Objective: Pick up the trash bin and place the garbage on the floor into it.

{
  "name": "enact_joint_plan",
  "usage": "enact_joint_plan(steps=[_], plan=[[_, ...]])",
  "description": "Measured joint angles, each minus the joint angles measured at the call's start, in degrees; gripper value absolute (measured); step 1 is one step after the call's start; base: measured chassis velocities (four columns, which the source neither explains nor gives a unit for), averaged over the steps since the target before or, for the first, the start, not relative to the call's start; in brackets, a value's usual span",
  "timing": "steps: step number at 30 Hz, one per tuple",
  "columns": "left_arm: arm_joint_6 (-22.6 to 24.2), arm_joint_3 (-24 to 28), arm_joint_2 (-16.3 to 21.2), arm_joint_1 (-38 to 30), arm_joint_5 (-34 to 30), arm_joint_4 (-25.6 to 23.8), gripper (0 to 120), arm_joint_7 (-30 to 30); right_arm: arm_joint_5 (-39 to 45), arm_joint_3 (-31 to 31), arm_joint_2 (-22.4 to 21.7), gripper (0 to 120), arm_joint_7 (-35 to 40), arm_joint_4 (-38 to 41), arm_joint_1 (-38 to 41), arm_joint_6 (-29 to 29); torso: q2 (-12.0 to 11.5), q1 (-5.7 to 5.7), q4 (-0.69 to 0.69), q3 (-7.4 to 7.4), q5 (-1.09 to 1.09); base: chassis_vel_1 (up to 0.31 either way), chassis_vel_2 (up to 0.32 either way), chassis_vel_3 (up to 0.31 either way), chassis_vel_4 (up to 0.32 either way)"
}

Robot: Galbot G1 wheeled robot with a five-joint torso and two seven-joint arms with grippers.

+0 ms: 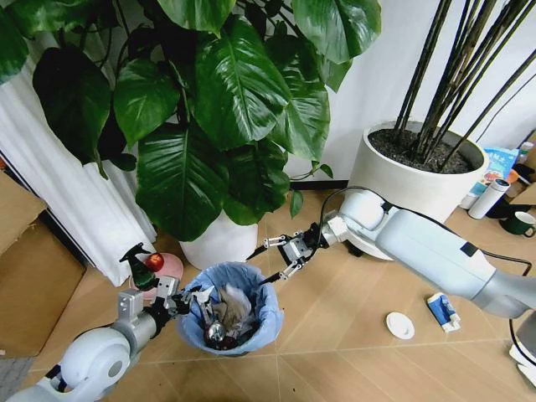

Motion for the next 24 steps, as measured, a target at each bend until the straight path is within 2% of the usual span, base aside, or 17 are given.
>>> enact_joint_plan(steps=[2,4,7,8,11,12,14,15,17,18,20,22,24], plan=[[0.0,-0.2,0.0,0.1,0.0,0.0,1,0.0,0.7,0.1,-0.3,86,0.3,0.0,-0.2,-0.4,0.0,0.0,0.0,0.0,-0.01,0.0,0.0,0.0,0.0],[-0.1,-0.6,0.1,0.3,-0.1,0.0,1,0.0,3.6,0.4,-1.4,94,2.2,0.0,-1.6,-2.0,0.0,0.0,0.01,0.0,-0.01,0.0,0.0,0.0,0.0],[-0.1,-1.4,0.1,1.2,-0.1,-0.3,1,0.0,13.4,2.9,-5.0,99,9.4,0.3,-7.8,-5.8,0.0,0.0,0.0,0.0,0.0,0.0,0.0,0.0,0.0],[-0.1,-1.4,0.1,1.2,-0.1,-0.3,1,0.0,13.4,2.9,-5.0,99,9.4,0.3,-7.8,-5.8,0.0,0.0,0.0,0.0,0.0,0.0,0.0,0.0,0.0],[-0.3,-2.4,0.0,1.7,0.0,-0.5,1,0.2,22.6,11.6,-10.1,100,22.1,3.0,-21.4,-8.4,0.0,0.0,-0.05,0.0,0.05,0.0,0.0,0.0,0.0],[-0.3,-2.4,0.0,1.7,0.0,-0.5,1,0.2,22.6,11.6,-10.1,100,22.1,3.0,-21.4,-8.4,0.0,0.0,-0.05,0.0,0.05,0.0,0.0,0.0,0.0],[-0.3,-2.9,0.1,1.8,-0.1,-0.7,1,0.3,25.7,19.0,-12.5,100,30.0,6.0,-30.8,-9.4,0.0,0.0,-0.06,-0.02,-0.05,0.0,0.0,0.0,0.0],[-0.3,-2.9,0.1,1.8,-0.1,-0.7,1,0.3,25.7,19.0,-12.5,100,30.0,6.0,-30.8,-9.4,0.0,0.0,-0.06,-0.02,-0.05,0.0,0.0,0.0,0.0],[-0.3,-3.7,0.2,2.3,-0.1,-0.9,1,0.3,26.7,24.4,-13.0,100,36.6,8.4,-39.2,-9.4,0.0,0.0,-0.02,-0.01,0.06,0.0,0.0,0.0,0.0],[-0.3,-3.7,0.2,2.3,-0.1,-0.9,1,0.3,26.7,24.4,-13.0,100,36.6,8.4,-39.2,-9.4,0.0,0.0,-0.02,-0.01,0.06,0.0,0.0,0.0,0.0],[-0.3,-4.3,0.2,2.4,-0.1,-1.1,1,0.3,26.0,31.5,-11.9,100,42.9,9.5,-46.6,-9.2,0.0,0.0,-0.01,-0.01,-0.03,0.0,0.0,0.0,0.0],[-0.3,-4.7,0.1,2.4,-0.1,-1.3,1,0.3,24.4,37.7,-10.1,100,47.3,9.5,-52.0,-9.0,0.0,-0.01,0.0,-0.01,0.0,0.0,0.0,0.0,0.0],[-0.3,-4.9,0.1,2.4,-0.1,-1.4,1,0.3,23.9,39.7,-9.4,100,48.3,9.4,-53.7,-9.0,0.0,0.0,0.0,-0.01,0.01,0.0,0.0,0.0,0.0]])
